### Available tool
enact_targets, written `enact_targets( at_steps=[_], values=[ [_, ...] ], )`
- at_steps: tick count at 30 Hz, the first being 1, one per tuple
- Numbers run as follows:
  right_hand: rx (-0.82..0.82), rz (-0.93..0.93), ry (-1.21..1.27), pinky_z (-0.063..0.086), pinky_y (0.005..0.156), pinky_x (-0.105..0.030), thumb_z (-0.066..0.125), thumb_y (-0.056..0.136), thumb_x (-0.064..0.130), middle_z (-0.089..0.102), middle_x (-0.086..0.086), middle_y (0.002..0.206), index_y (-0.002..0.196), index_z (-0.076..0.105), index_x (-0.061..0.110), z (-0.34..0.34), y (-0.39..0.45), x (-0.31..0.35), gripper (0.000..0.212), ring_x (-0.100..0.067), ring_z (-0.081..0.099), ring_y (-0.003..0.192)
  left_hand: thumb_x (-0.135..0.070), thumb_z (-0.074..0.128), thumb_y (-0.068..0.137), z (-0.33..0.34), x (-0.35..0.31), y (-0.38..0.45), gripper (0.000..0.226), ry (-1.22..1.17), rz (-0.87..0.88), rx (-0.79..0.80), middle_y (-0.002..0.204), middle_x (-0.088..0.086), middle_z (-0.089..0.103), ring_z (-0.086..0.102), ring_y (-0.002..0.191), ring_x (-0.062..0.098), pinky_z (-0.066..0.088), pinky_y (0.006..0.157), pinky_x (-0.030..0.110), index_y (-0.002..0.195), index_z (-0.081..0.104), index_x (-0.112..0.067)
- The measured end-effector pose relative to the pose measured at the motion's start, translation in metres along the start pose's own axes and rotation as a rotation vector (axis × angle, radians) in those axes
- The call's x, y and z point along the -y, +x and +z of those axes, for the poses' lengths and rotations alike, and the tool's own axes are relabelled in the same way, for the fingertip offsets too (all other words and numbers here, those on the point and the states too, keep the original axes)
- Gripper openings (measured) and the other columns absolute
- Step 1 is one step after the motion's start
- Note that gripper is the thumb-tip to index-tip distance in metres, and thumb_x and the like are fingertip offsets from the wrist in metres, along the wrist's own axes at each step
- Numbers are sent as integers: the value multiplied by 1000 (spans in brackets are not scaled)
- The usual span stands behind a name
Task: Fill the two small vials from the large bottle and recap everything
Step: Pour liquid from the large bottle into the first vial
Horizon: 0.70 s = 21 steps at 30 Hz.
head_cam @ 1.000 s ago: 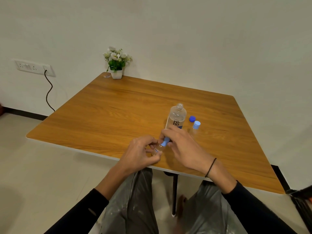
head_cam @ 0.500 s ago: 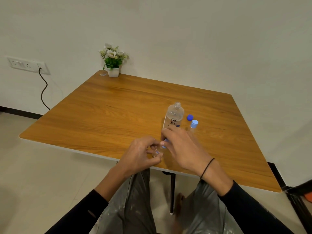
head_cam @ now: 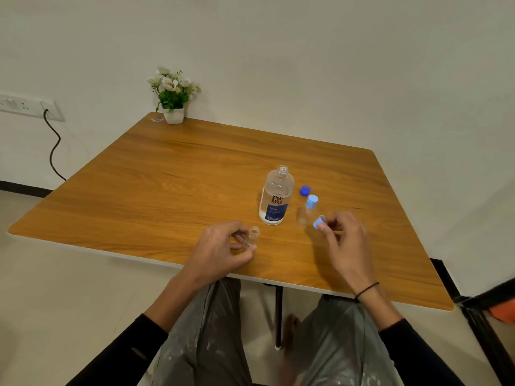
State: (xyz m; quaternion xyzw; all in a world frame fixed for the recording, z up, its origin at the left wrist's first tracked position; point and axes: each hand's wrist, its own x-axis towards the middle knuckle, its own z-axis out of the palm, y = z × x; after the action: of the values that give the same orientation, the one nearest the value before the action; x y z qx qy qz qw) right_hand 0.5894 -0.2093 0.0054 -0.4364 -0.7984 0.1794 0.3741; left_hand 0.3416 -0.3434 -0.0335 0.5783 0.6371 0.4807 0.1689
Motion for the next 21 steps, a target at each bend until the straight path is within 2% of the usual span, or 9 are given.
enact_targets(
  at_steps=[3,9,12,15,17,19,21],
  values=[
    [63,65,-136,48,72,-31,75,94,25,65,8,94,89,62,25,11,-5,-15,14,-15,62,91,-16,85,85,2,-2,4,29,-3,-26,0,98,-8,73,70,97,9,66,79,27,113,77,-19],
    [129,104,-220,46,74,-29,76,93,30,58,8,102,105,47,27,25,-9,-13,31,-13,57,93,-17,85,85,3,-3,5,30,5,-27,3,98,-9,73,71,97,10,66,78,28,113,77,-19],
    [67,110,-247,44,77,-30,80,87,36,56,6,108,114,49,23,22,-11,-5,44,-14,52,100,-16,85,85,0,-4,5,28,2,-33,-23,98,-9,74,72,97,11,67,78,29,112,77,-17],
    [-61,34,-183,44,76,-30,78,90,32,60,2,109,114,54,17,19,-13,13,37,-18,56,101,-16,85,85,-3,-3,7,27,10,-36,-47,98,-9,75,72,97,9,67,76,29,111,77,-16],
    [-88,1,-42,52,74,-33,78,91,27,61,3,106,113,55,17,24,-11,33,33,-16,60,95,-17,86,85,-5,-3,9,28,9,-48,-52,99,-8,75,72,98,7,67,76,27,111,76,-16],
    [-70,5,71,59,83,-35,78,91,26,62,3,112,122,55,18,35,-6,52,40,-13,62,98,-16,86,84,-8,-4,11,29,6,-59,-74,99,-7,75,72,98,5,66,76,23,112,76,-14],
    [-45,9,93,55,98,-33,79,90,29,59,1,130,137,49,18,48,1,68,58,-15,60,117,-14,87,84,-11,-5,13,31,5,-68,-103,99,-5,76,71,99,4,64,75,19,113,77,-13]
  ],
)
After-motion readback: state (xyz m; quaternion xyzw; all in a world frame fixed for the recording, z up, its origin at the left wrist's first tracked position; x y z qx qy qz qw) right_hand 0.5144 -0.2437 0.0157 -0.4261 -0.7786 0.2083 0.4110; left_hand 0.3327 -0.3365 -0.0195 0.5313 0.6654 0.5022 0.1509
